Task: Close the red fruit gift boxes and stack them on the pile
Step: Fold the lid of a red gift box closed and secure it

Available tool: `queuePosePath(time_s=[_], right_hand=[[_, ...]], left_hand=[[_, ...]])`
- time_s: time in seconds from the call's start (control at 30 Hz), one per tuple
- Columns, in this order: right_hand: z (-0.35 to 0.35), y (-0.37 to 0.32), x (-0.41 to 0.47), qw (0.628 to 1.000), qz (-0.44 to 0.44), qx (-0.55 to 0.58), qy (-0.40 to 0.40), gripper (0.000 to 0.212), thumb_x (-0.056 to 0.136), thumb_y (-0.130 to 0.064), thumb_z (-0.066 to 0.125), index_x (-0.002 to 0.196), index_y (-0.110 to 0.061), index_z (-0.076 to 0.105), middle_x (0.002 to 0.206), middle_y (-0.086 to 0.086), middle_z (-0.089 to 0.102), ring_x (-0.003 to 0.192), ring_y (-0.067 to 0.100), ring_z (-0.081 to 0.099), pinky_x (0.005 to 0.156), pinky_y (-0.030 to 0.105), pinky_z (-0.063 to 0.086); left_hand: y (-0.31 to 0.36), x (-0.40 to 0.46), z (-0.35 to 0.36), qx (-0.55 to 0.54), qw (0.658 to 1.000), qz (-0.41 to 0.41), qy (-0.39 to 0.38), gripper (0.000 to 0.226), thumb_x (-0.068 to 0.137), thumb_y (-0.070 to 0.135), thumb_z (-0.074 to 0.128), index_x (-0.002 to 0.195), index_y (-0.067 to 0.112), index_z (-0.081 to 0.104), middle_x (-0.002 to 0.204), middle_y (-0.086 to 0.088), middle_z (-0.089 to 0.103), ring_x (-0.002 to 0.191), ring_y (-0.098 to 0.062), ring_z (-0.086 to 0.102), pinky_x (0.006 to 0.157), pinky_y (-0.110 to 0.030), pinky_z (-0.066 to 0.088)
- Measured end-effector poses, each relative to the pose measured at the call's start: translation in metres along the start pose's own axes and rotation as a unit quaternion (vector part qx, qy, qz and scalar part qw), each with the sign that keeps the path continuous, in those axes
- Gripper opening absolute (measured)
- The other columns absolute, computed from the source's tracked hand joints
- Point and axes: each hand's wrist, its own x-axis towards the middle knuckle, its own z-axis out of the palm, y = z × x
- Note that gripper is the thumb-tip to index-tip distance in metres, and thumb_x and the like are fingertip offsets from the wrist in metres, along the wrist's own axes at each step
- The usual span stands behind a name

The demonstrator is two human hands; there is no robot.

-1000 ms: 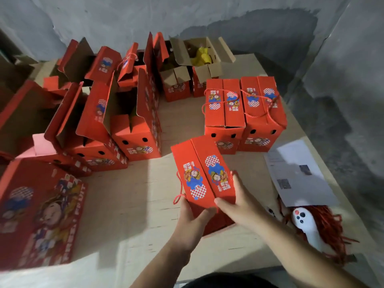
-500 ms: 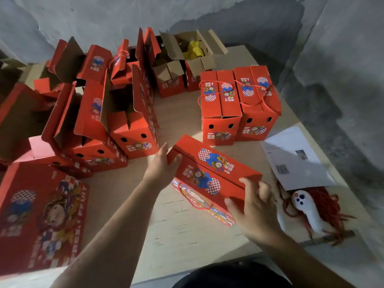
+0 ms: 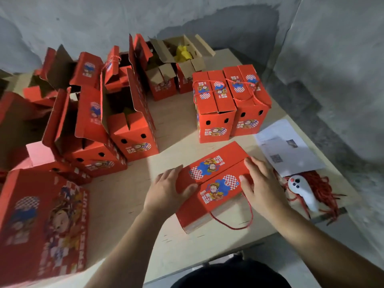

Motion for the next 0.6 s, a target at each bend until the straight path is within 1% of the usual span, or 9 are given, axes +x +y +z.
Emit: queuePosePath(time_s=[0.03,0.07,0.13,0.23,0.33,0.43,0.5,0.57,0.6], right_hand=[[0.0,0.0,-0.002,1.0,0.004,-0.019,-0.003,0.054,0.099,-0.03,0.065,0.144,-0.003,0.056,0.147,0.015,0.052,0.125,0.036,0.057,0.097,0.049,0.055],[0.0,-0.001,-0.002,0.999,0.007,-0.038,-0.008,0.054,0.099,-0.032,0.063,0.145,-0.005,0.056,0.148,0.015,0.051,0.123,0.038,0.058,0.095,0.05,0.056],[0.0,-0.003,0.001,0.997,0.013,-0.072,-0.033,0.054,0.1,-0.037,0.059,0.146,-0.009,0.056,0.149,0.014,0.05,0.123,0.039,0.057,0.094,0.051,0.055],[-0.004,-0.002,0.011,0.992,0.023,-0.097,-0.082,0.057,0.099,-0.045,0.055,0.146,-0.014,0.054,0.15,0.008,0.045,0.128,0.037,0.053,0.101,0.052,0.05],[-0.011,0.001,0.014,0.997,0.024,-0.021,-0.066,0.055,0.095,-0.043,0.062,0.139,-0.012,0.055,0.146,0.006,0.046,0.122,0.035,0.057,0.098,0.053,0.052],[-0.016,0.0,0.011,0.997,0.02,0.068,-0.014,0.057,0.094,-0.042,0.06,0.143,-0.017,0.043,0.143,0.002,0.045,0.125,0.027,0.055,0.092,0.052,0.057],[-0.015,-0.001,0.008,0.998,0.008,0.041,-0.039,0.066,0.097,-0.05,0.053,0.152,-0.02,0.035,0.156,0.001,0.036,0.139,0.027,0.047,0.104,0.053,0.052],[-0.008,0.001,0.006,0.992,0.002,-0.026,-0.12,0.076,0.099,-0.063,0.038,0.163,-0.027,0.018,0.171,-0.002,0.011,0.154,0.027,0.022,0.12,0.052,0.034],[-0.004,0.002,0.004,0.986,0.007,-0.049,-0.162,0.078,0.098,-0.067,0.031,0.164,-0.033,0.009,0.173,-0.008,-0.003,0.157,0.024,0.01,0.122,0.052,0.025]], left_hand=[[0.002,0.005,0.0,0.015,0.999,-0.013,-0.028,0.094,0.081,0.089,0.05,0.157,0.034,0.036,0.152,0.006,0.052,0.138,-0.023,0.047,0.111,-0.044,0.044],[0.002,0.009,0.001,0.038,0.999,-0.013,-0.033,0.095,0.079,0.093,0.045,0.154,0.035,0.039,0.149,0.007,0.055,0.137,-0.023,0.047,0.11,-0.044,0.043],[0.004,0.011,0.001,0.085,0.996,0.023,-0.01,0.095,0.079,0.096,0.04,0.151,0.033,0.043,0.145,0.007,0.058,0.138,-0.023,0.045,0.113,-0.044,0.037],[0.005,0.014,-0.001,0.095,0.993,0.066,-0.006,0.098,0.082,0.093,0.042,0.158,0.032,0.033,0.153,0.007,0.05,0.139,-0.022,0.046,0.113,-0.045,0.04],[0.007,0.014,0.0,0.088,0.991,0.098,-0.01,0.096,0.084,0.089,0.046,0.16,0.033,0.028,0.159,0.008,0.043,0.142,-0.02,0.045,0.114,-0.045,0.042],[0.01,0.012,0.003,0.068,0.992,0.104,0.009,0.085,0.092,0.08,0.043,0.161,0.031,0.029,0.16,0.006,0.042,0.143,-0.021,0.042,0.118,-0.043,0.036],[0.013,0.007,0.009,0.087,0.992,0.085,0.024,0.079,0.098,0.075,0.032,0.162,0.029,0.03,0.16,0.005,0.043,0.145,-0.023,0.04,0.121,-0.042,0.029],[0.016,0.004,0.018,0.128,0.99,0.046,0.029,0.076,0.101,0.073,0.021,0.164,0.031,0.024,0.161,0.006,0.041,0.145,-0.024,0.038,0.12,-0.044,0.025],[0.017,0.003,0.021,0.148,0.988,0.03,0.027,0.074,0.101,0.072,0.019,0.164,0.034,0.019,0.16,0.007,0.04,0.144,-0.024,0.038,0.117,-0.045,0.026]])
